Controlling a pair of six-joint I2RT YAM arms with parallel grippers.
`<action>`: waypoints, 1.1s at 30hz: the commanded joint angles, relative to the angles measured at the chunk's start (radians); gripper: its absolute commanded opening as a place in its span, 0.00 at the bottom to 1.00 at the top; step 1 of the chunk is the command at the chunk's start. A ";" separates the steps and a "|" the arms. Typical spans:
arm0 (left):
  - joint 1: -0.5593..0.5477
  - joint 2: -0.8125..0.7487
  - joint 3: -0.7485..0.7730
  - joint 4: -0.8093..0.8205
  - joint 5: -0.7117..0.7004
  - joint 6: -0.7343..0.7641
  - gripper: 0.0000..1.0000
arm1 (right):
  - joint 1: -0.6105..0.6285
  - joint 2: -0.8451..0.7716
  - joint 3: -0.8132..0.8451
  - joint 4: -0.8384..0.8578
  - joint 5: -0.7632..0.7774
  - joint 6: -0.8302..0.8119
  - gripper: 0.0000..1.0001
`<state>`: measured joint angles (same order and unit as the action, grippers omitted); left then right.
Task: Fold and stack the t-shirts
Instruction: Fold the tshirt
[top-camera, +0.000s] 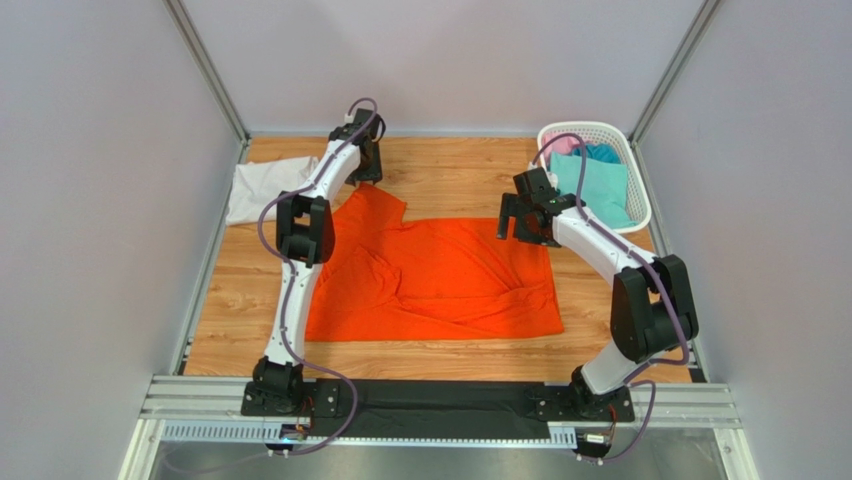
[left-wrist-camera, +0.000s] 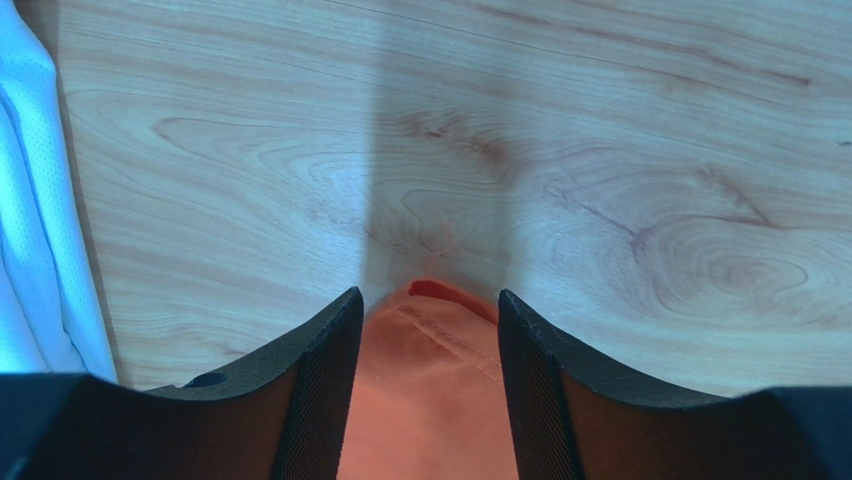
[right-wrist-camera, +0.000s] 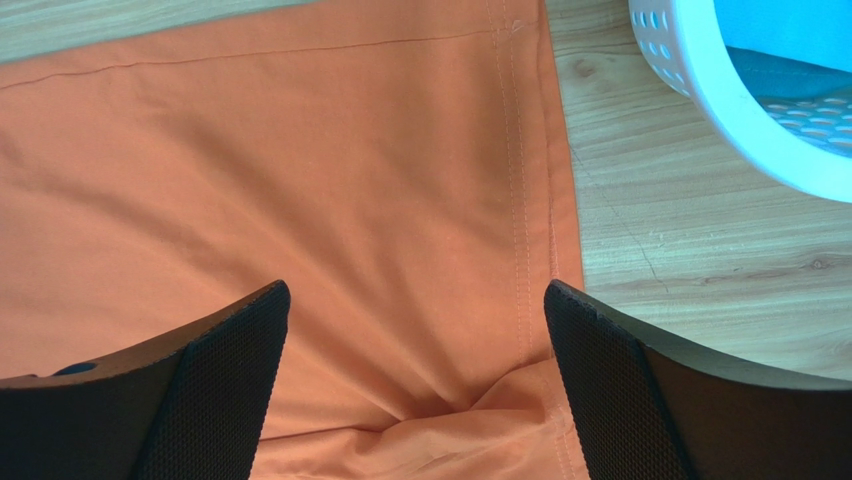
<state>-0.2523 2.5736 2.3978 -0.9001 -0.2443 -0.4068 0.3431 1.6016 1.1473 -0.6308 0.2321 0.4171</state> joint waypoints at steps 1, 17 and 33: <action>0.021 0.020 0.041 0.004 -0.020 -0.039 0.59 | 0.000 0.018 0.051 0.039 0.039 -0.015 1.00; 0.025 0.014 -0.002 0.038 0.077 -0.029 0.00 | -0.016 0.322 0.322 0.057 0.226 0.038 1.00; 0.025 -0.277 -0.354 0.180 0.143 -0.021 0.00 | -0.018 0.555 0.477 -0.033 0.305 0.111 0.80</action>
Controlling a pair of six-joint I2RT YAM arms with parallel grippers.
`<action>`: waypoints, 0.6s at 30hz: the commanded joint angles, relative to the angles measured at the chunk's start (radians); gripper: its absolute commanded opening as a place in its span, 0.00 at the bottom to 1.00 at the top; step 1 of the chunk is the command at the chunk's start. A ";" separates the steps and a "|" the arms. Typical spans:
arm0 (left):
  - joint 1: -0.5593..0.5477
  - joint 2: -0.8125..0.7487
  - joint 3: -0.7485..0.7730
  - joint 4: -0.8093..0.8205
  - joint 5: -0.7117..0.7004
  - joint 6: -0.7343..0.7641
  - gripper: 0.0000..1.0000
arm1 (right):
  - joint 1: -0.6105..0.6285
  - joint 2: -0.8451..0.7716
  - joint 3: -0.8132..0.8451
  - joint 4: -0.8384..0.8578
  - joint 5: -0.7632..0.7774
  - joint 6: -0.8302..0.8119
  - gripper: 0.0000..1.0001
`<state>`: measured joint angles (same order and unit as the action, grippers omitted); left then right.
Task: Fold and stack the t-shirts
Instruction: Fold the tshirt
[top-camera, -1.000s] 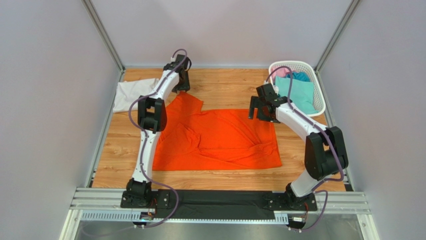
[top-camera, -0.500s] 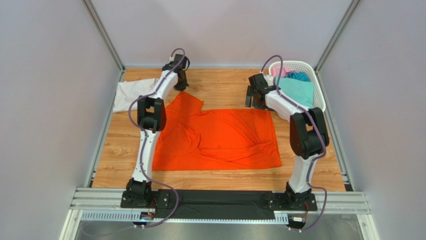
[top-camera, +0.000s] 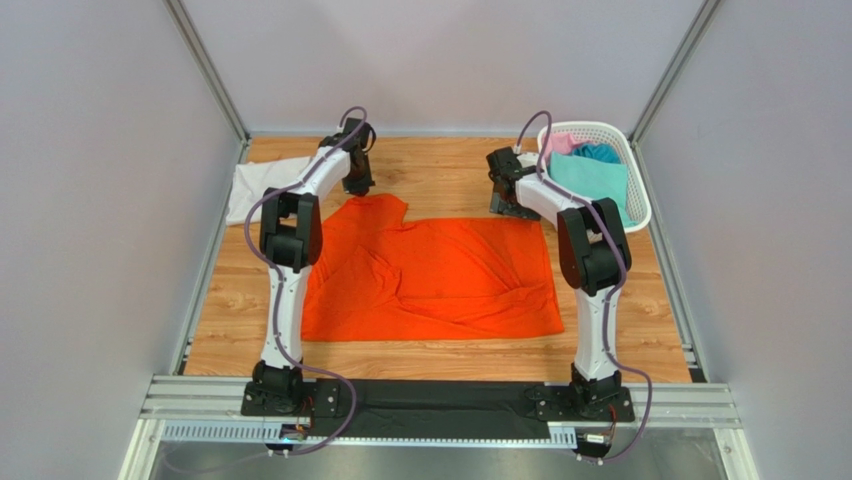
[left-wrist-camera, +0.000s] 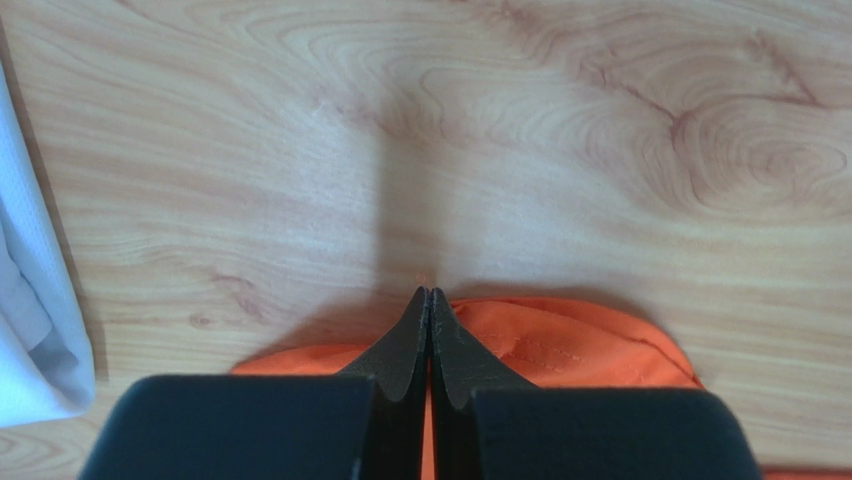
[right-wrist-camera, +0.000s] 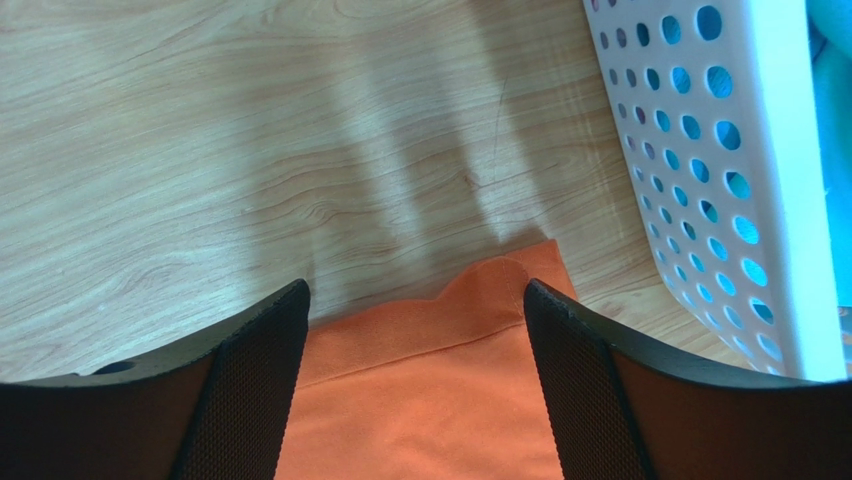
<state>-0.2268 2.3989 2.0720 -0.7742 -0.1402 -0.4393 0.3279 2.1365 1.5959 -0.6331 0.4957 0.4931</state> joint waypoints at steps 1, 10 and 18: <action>0.000 -0.113 -0.041 0.058 0.047 0.010 0.00 | -0.001 0.019 0.019 -0.039 0.038 0.044 0.77; 0.000 -0.260 -0.208 0.125 0.079 0.008 0.00 | -0.003 -0.044 -0.034 -0.037 0.012 0.059 0.32; 0.000 -0.405 -0.383 0.191 0.106 -0.010 0.00 | 0.013 -0.092 -0.091 0.004 -0.032 0.045 0.01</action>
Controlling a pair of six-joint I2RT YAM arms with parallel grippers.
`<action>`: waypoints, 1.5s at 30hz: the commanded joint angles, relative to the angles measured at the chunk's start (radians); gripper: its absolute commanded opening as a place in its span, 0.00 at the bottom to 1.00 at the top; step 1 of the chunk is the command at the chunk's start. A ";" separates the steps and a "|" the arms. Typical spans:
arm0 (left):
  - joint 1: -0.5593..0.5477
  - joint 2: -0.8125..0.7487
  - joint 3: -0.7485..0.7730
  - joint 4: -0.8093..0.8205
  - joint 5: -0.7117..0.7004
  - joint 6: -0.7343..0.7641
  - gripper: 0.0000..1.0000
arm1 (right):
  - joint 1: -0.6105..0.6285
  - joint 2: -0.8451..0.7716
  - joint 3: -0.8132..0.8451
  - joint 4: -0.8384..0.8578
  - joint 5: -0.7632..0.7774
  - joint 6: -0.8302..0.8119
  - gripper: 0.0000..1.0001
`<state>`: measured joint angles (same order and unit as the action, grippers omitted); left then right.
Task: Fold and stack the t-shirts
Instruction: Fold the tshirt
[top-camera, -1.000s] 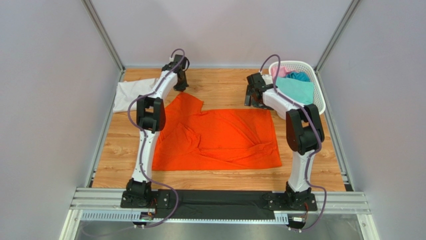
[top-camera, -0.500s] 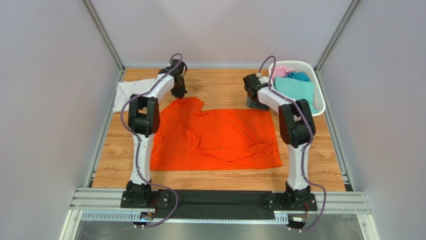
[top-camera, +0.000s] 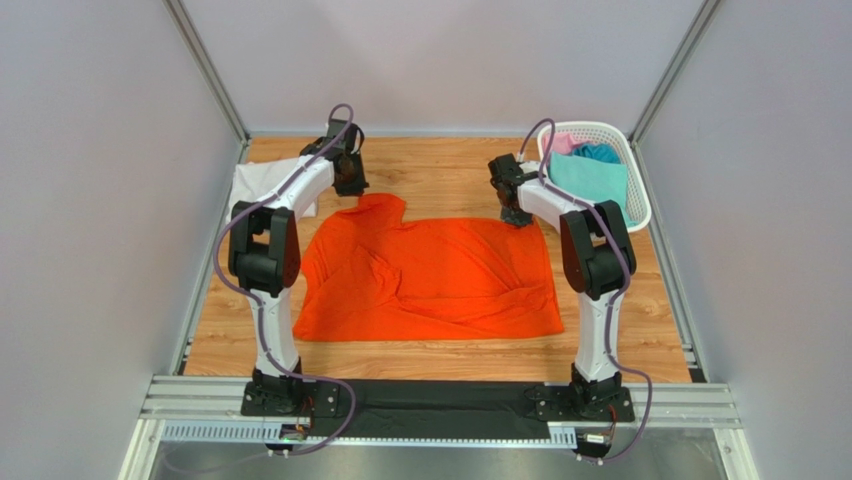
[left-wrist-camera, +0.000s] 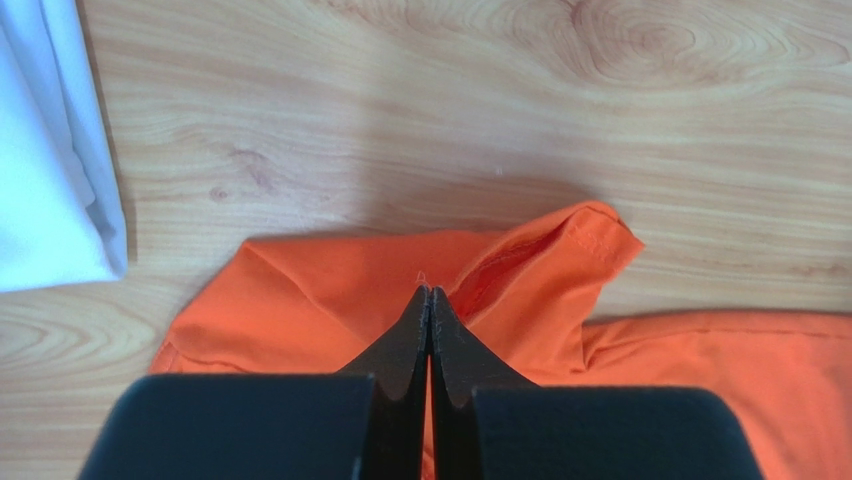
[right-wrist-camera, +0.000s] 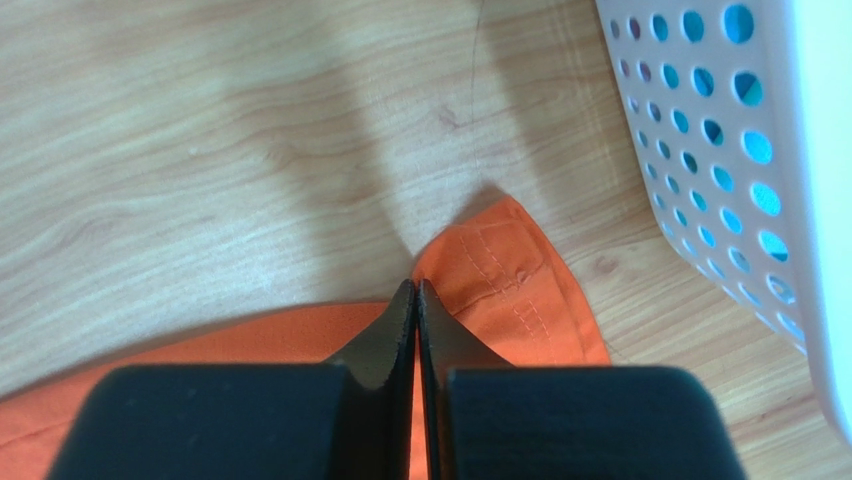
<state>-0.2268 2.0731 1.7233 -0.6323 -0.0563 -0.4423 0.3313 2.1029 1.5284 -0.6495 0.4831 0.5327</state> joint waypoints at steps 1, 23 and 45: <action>0.000 -0.091 -0.051 0.051 0.024 -0.012 0.00 | 0.011 -0.066 -0.030 0.028 -0.018 0.004 0.00; -0.011 -0.721 -0.703 0.169 0.039 -0.206 0.00 | 0.072 -0.414 -0.295 0.099 0.015 -0.059 0.00; -0.019 -1.347 -1.008 -0.073 -0.007 -0.297 0.00 | 0.078 -0.650 -0.496 0.087 -0.034 -0.125 0.00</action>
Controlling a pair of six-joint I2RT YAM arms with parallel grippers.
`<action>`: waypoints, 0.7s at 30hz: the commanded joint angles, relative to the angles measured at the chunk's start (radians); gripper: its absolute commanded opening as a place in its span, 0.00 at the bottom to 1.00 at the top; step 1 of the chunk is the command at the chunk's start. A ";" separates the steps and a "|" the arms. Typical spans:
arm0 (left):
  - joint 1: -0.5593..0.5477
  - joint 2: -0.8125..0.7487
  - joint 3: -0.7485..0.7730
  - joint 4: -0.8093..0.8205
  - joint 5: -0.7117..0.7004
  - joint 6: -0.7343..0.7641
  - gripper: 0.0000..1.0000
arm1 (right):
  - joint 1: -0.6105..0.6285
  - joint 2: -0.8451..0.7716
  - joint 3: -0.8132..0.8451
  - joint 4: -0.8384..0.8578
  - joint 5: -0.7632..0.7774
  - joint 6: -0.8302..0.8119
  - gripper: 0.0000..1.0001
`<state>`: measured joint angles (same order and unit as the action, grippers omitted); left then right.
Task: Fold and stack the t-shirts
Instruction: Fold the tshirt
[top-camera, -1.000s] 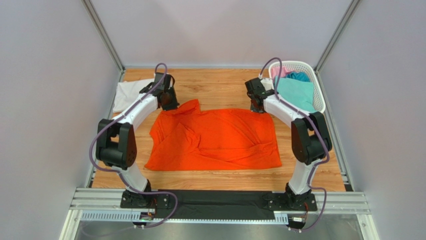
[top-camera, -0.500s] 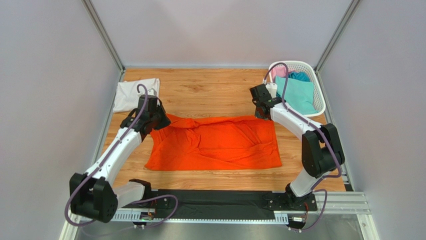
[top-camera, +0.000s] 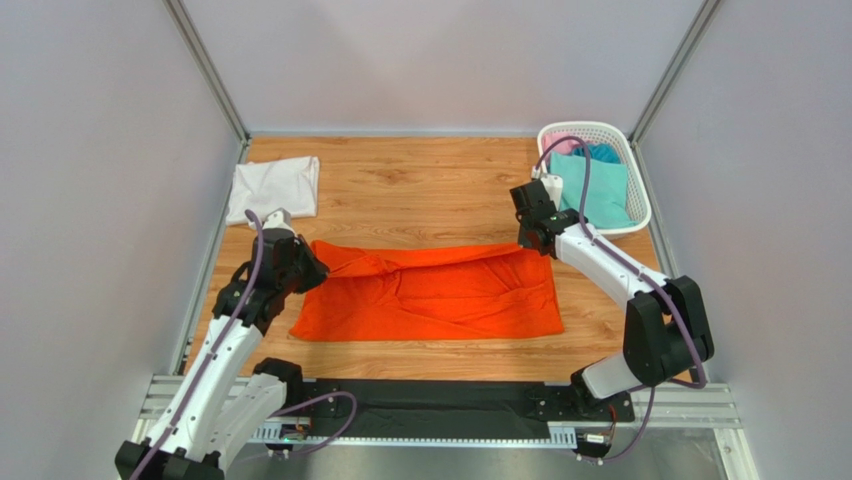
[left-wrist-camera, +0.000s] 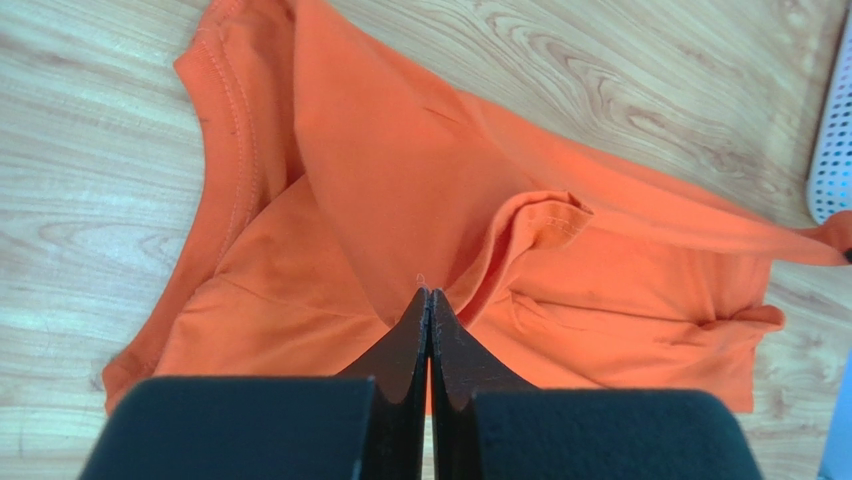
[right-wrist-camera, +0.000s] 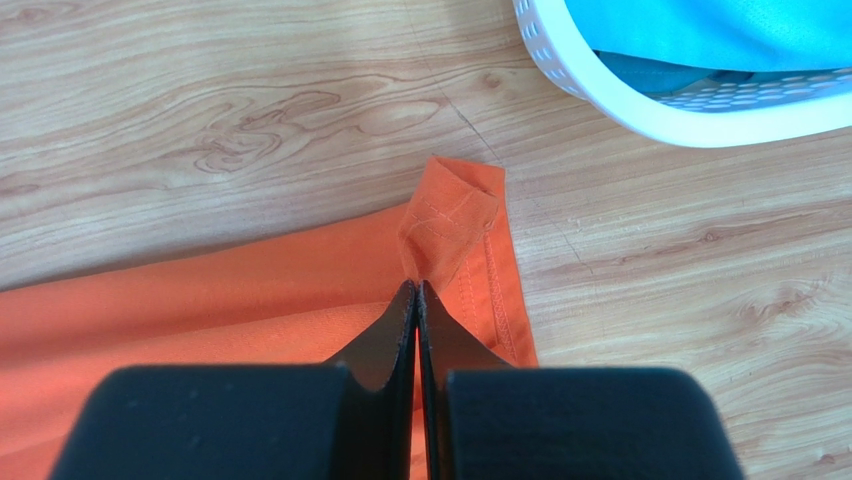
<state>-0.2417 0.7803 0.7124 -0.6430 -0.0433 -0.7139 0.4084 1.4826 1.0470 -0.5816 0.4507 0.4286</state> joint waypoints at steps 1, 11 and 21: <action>-0.004 -0.065 -0.002 -0.073 -0.012 -0.035 0.00 | 0.003 -0.038 -0.021 0.022 -0.001 -0.019 0.00; -0.005 -0.239 -0.221 -0.210 0.063 -0.180 0.00 | 0.007 -0.048 -0.132 0.006 -0.037 0.034 0.11; -0.018 -0.291 -0.137 -0.350 0.132 -0.220 1.00 | 0.041 -0.228 -0.157 -0.057 -0.122 0.037 1.00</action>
<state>-0.2558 0.4992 0.4953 -0.9558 0.0811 -0.9306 0.4309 1.3224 0.8406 -0.6445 0.3920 0.4820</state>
